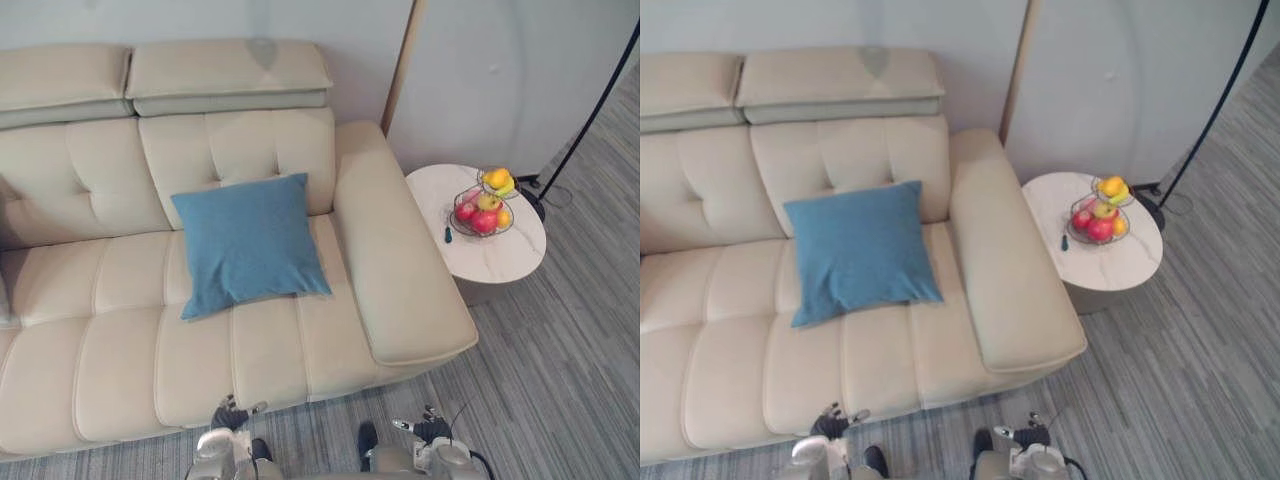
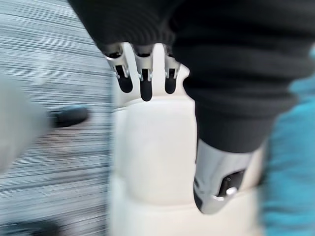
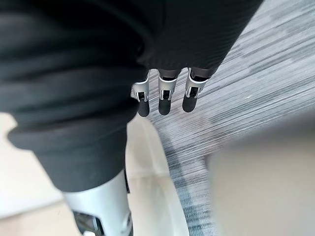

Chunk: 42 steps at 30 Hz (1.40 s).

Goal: Pick up cushions and gather them together orderly.

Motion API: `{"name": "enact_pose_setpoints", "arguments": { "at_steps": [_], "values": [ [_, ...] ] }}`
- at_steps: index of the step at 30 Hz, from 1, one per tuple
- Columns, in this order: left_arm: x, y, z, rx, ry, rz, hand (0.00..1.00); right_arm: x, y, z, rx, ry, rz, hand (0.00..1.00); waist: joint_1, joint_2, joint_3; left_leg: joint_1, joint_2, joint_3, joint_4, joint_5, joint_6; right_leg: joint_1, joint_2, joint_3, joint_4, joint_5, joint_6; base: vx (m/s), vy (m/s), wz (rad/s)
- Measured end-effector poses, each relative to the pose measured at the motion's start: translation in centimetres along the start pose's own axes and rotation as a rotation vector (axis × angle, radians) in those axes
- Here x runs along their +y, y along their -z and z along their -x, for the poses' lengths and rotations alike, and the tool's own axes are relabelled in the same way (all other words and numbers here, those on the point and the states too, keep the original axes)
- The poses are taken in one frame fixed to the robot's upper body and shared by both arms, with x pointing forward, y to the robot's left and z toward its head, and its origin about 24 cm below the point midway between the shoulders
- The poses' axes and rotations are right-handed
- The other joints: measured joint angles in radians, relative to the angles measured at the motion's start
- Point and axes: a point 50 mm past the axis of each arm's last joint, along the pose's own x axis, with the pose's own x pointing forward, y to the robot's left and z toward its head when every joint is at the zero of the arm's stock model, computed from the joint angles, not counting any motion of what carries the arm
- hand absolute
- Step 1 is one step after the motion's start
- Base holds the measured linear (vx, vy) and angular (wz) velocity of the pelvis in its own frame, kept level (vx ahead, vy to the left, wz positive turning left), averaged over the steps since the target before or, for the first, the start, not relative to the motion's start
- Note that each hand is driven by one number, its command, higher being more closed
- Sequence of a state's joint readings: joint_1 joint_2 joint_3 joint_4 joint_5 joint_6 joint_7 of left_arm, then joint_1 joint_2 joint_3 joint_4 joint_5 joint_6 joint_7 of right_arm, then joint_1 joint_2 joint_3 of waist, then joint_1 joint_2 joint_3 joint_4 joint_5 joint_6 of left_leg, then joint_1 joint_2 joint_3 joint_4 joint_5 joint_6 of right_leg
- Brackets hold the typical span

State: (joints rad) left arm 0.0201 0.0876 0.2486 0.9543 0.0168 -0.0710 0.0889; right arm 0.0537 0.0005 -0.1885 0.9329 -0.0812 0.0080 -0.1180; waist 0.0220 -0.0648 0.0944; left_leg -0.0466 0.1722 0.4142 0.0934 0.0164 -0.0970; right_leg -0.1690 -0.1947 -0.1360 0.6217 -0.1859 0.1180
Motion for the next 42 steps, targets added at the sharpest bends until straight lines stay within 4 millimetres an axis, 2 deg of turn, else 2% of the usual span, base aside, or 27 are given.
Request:
{"name": "enact_pose_setpoints", "arguments": {
  "at_steps": [1, 2, 3, 5, 8, 10, 11, 12, 13, 14, 15, 17, 18, 19, 22, 24, 26, 30, 33, 38, 42],
  "values": [
    [0.0, 0.2, 0.0, 0.010, -0.001, 0.005, 0.00, 0.0, -0.5, -0.1, -0.015, -0.001, 0.005, 0.00, 0.009, 0.002, 0.009, -0.015, 0.004, 0.003, 0.026, -0.004, 0.002, 0.000, 0.018, 0.000, -0.022, 0.000, 0.000, -0.11, -0.090, -0.14],
    [-0.4, 1.2, 0.3, 0.053, 0.007, 0.008, 0.00, -0.4, -1.4, -0.4, -0.042, 0.009, 0.024, 0.00, 0.021, 0.032, -0.002, -0.046, -0.011, -0.020, 0.026, -0.017, -0.009, 0.035, 0.043, 0.030, -0.133, 0.002, 0.000, -0.16, 0.066, -0.42],
    [-0.6, 2.1, 0.6, 0.077, 0.010, 0.013, 0.00, -1.1, -2.3, -0.7, -0.062, 0.023, 0.046, 0.00, 0.039, 0.050, -0.002, -0.058, -0.026, -0.023, 0.003, -0.010, 0.030, 0.064, 0.067, 0.063, -0.230, -0.004, -0.004, -0.14, 0.057, -0.52],
    [-0.5, 2.4, 0.7, 0.093, 0.003, 0.010, 0.00, -0.1, -3.9, -0.9, -0.104, -0.003, 0.072, 0.00, 0.041, 0.034, 0.026, -0.094, -0.014, 0.008, 0.036, 0.009, 0.026, 0.065, 0.069, 0.070, -0.295, -0.038, -0.043, -0.18, -0.058, -0.36],
    [-0.8, 2.4, 0.7, 0.091, 0.014, 0.016, 0.00, -0.1, -4.6, -1.0, -0.122, 0.004, 0.090, 0.00, 0.041, 0.079, 0.058, -0.104, 0.047, -0.017, 0.069, 0.020, 0.005, 0.122, 0.133, 0.055, -0.404, 0.034, -0.077, -0.25, -0.074, -0.04],
    [-1.2, 2.4, 0.7, 0.091, 0.020, 0.016, 0.00, -0.4, -4.3, -1.1, -0.104, 0.013, 0.098, 0.00, 0.039, 0.090, 0.064, -0.090, 0.054, -0.025, 0.048, 0.042, -0.007, 0.113, 0.145, 0.047, -0.394, 0.042, -0.086, -0.25, -0.055, 0.02],
    [-1.3, 2.7, 0.8, 0.096, 0.025, 0.009, 0.00, -0.8, -3.9, -1.1, -0.093, 0.023, 0.101, 0.00, 0.033, 0.100, 0.062, -0.087, 0.045, -0.050, 0.000, 0.065, -0.029, 0.104, 0.142, 0.033, -0.387, 0.042, -0.088, -0.24, -0.035, 0.21],
    [-1.7, 2.7, 0.9, 0.098, 0.034, 0.009, 0.00, -1.2, -3.7, -1.1, -0.086, 0.035, 0.104, 0.00, 0.025, 0.099, 0.061, -0.084, 0.024, -0.073, -0.045, 0.053, -0.069, 0.089, 0.132, 0.028, -0.385, 0.045, -0.097, -0.25, 0.010, 0.28],
    [-1.9, 2.6, 0.9, 0.092, 0.039, 0.014, 0.00, -1.3, -3.5, -1.1, -0.081, 0.038, 0.105, 0.00, 0.025, 0.084, 0.061, -0.088, 0.007, -0.085, -0.047, 0.045, -0.076, 0.074, 0.114, 0.025, -0.390, 0.051, -0.108, -0.13, 0.041, 0.08],
    [-2.1, 2.3, 0.8, 0.082, 0.039, 0.030, 0.00, -1.5, -3.2, -1.0, -0.072, 0.045, 0.101, 0.00, 0.031, 0.074, 0.063, -0.109, -0.001, -0.117, 0.044, 0.035, -0.029, 0.054, 0.097, 0.024, -0.385, 0.063, -0.115, -0.15, 0.059, -0.07],
    [-2.2, 2.4, 0.9, 0.086, 0.041, 0.031, 0.00, -1.8, -2.9, -1.0, -0.064, 0.053, 0.098, 0.00, 0.033, 0.073, 0.061, -0.110, -0.013, -0.146, 0.158, -0.024, 0.010, 0.046, 0.085, 0.024, -0.380, 0.073, -0.109, -0.11, 0.048, -0.08],
    [-2.5, 2.8, 1.1, 0.100, 0.046, 0.040, 0.00, -2.2, -2.0, -0.8, -0.040, 0.065, 0.083, 0.00, 0.026, 0.080, 0.056, -0.079, -0.020, -0.183, 0.249, -0.134, 0.007, 0.047, 0.076, 0.031, -0.380, 0.080, -0.098, -0.10, 0.100, -0.02],
    [-2.6, 3.0, 1.1, 0.106, 0.043, 0.054, 0.00, -2.2, -1.6, -0.7, -0.029, 0.066, 0.081, 0.00, 0.026, 0.085, 0.053, -0.058, -0.021, -0.196, 0.250, -0.167, 0.000, 0.047, 0.077, 0.033, -0.380, 0.083, -0.092, -0.09, 0.152, -0.06],
    [-2.7, 3.3, 1.3, 0.117, 0.040, 0.072, 0.00, -2.2, -0.9, -0.6, -0.009, 0.066, 0.069, 0.00, 0.025, 0.100, 0.043, -0.033, -0.031, -0.220, 0.208, -0.217, -0.005, 0.047, 0.082, 0.040, -0.378, 0.081, -0.066, -0.09, 0.144, -0.10],
    [-1.6, 4.2, 1.6, 0.140, 0.009, 0.067, 0.00, -1.1, 1.1, 0.1, 0.048, 0.044, 0.029, 0.00, 0.023, 0.058, -0.007, -0.016, -0.080, -0.196, 0.111, -0.197, 0.003, 0.057, 0.047, 0.050, -0.436, 0.127, -0.045, -0.03, 0.155, -0.11],
    [-1.2, 4.4, 1.6, 0.148, 0.002, 0.059, 0.00, -0.9, 1.9, 0.3, 0.068, 0.045, 0.005, 0.00, 0.016, 0.043, -0.022, 0.014, -0.106, -0.203, 0.056, -0.193, 0.005, 0.083, 0.037, 0.055, -0.482, 0.143, -0.045, 0.06, 0.100, 0.06],
    [-1.5, 4.5, 1.6, 0.153, 0.009, 0.055, 0.00, -1.1, 2.0, 0.3, 0.075, 0.051, 0.000, 0.00, 0.016, 0.049, -0.027, 0.036, -0.118, -0.215, 0.025, -0.185, 0.008, 0.108, 0.036, 0.056, -0.518, 0.156, -0.044, 0.08, 0.054, 0.06],
    [-1.9, 5.1, 1.8, 0.179, 0.019, 0.056, 0.00, -1.5, 2.6, 0.4, 0.098, 0.067, -0.023, 0.00, 0.016, 0.060, -0.046, 0.076, -0.122, -0.229, -0.019, -0.128, 0.023, 0.130, 0.049, 0.052, -0.535, 0.163, -0.027, 0.16, 0.001, 0.00],
    [-2.0, 5.2, 1.9, 0.183, 0.024, 0.055, 0.00, -1.6, 2.8, 0.4, 0.111, 0.066, -0.019, 0.00, 0.017, 0.066, -0.047, 0.091, -0.116, -0.228, -0.020, -0.127, 0.025, 0.142, 0.060, 0.062, -0.549, 0.162, -0.027, 0.20, -0.020, -0.18],
    [-2.0, 5.2, 1.8, 0.186, 0.031, 0.050, 0.00, -1.5, 2.7, 0.3, 0.108, 0.063, -0.022, 0.00, 0.018, 0.057, -0.044, 0.134, -0.105, -0.172, -0.021, -0.131, 0.024, 0.157, 0.074, 0.111, -0.560, 0.165, -0.031, 0.08, -0.008, -0.34],
    [-2.0, 4.9, 1.7, 0.180, 0.025, 0.075, 0.00, -1.4, 2.4, 0.2, 0.101, 0.060, -0.022, 0.00, 0.021, 0.054, -0.038, 0.132, -0.072, -0.075, 0.015, -0.193, 0.014, 0.102, 0.118, 0.201, -0.553, 0.184, -0.052, -0.03, 0.007, -0.80]
  ]
}}
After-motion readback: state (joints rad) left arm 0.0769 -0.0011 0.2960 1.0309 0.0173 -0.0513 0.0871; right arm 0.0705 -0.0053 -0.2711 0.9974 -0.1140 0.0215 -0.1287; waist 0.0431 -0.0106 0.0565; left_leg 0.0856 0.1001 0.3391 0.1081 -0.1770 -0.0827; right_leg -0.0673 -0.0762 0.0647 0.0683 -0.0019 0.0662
